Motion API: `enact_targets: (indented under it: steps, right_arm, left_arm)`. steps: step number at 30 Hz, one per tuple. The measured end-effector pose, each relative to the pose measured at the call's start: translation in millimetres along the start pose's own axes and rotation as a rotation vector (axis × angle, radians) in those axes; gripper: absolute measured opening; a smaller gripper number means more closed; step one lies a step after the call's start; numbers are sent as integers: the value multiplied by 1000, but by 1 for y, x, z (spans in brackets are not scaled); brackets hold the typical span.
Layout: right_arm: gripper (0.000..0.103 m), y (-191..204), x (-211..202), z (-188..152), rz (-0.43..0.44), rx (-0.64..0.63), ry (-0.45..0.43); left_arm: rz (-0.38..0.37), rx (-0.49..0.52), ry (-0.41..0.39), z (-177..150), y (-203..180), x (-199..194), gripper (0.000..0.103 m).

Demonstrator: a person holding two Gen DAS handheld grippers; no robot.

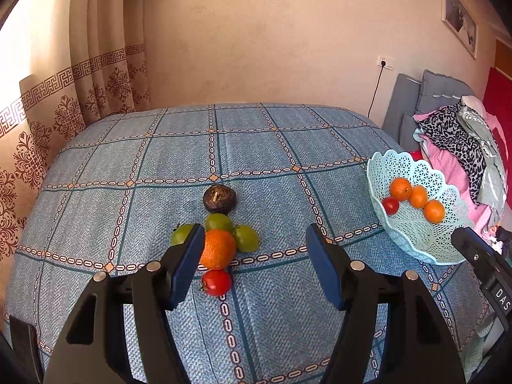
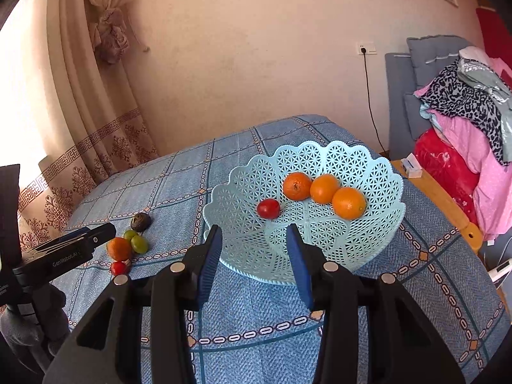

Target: Organize fruits

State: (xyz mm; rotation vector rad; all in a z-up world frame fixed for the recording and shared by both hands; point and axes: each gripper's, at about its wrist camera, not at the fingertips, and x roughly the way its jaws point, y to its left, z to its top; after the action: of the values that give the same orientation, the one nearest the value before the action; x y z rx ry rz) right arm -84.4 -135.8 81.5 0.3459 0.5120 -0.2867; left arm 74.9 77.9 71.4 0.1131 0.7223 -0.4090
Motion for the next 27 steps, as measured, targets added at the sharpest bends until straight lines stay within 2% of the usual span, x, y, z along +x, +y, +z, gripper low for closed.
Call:
enact_targets:
  steps: [2, 11, 12, 16, 18, 20, 24, 27]
  right_arm:
    - [49, 7, 0, -2, 14, -16, 3]
    - [49, 38, 6, -11, 65, -81, 36]
    - [49, 40, 7, -12, 70, -84, 43]
    - [49, 46, 11, -15, 81, -96, 61]
    - [49, 49, 13, -17, 86, -102, 68]
    - [49, 51, 14, -18, 91, -107, 75]
    - [49, 55, 18, -20, 99, -115, 88]
    - [49, 60, 19, -22, 105, -126, 94]
  left_arm:
    - [10, -5, 9, -2, 5, 5, 67]
    - [44, -29, 68, -10, 18, 32, 63]
    - [43, -30, 76, -11, 18, 35, 60]
    - [45, -36, 95, -14, 22, 45, 58]
    - [42, -36, 103, -15, 23, 50, 52]
    - [50, -24, 90, -15, 24, 51, 51]
    - [43, -30, 86, -14, 26, 52, 39]
    - [36, -32, 87, -14, 29, 51, 37]
